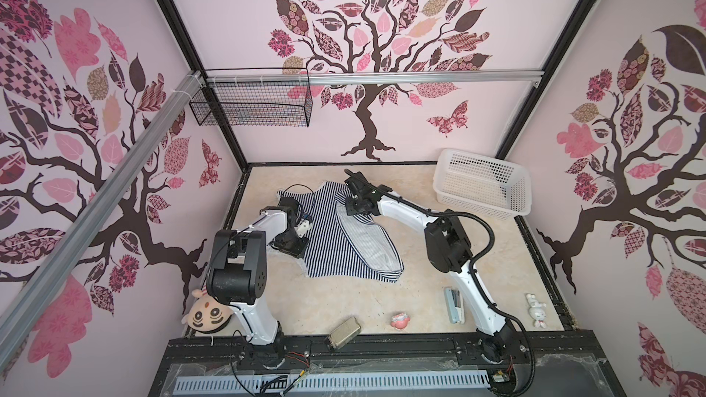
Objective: Fold and stack tank tops
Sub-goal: Move the tank top to the center of the table.
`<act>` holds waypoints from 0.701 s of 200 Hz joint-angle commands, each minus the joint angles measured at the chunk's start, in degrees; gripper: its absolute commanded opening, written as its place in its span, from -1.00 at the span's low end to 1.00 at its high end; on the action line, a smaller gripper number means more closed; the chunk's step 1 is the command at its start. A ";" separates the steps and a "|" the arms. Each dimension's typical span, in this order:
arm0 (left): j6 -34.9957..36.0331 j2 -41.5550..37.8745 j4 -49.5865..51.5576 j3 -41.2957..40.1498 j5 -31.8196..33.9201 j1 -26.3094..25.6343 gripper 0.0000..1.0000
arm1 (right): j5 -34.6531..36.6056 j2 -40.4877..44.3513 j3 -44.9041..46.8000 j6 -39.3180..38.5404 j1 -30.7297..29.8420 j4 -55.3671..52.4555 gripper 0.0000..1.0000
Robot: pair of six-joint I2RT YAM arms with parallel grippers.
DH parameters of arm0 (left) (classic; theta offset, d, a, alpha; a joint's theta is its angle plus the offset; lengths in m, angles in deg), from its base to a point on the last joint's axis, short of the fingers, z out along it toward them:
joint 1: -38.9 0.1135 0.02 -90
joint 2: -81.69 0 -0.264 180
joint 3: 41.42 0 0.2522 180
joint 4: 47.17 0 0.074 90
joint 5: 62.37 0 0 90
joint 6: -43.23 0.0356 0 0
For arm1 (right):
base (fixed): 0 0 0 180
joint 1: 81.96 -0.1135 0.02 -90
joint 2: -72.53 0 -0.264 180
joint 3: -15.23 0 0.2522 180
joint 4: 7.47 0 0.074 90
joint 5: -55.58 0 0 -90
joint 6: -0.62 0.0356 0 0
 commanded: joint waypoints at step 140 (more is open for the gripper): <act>-0.11 0.33 -1.44 -1.73 1.99 0.06 -0.29 | -3.74 16.64 26.48 9.67 16.44 8.10 0.16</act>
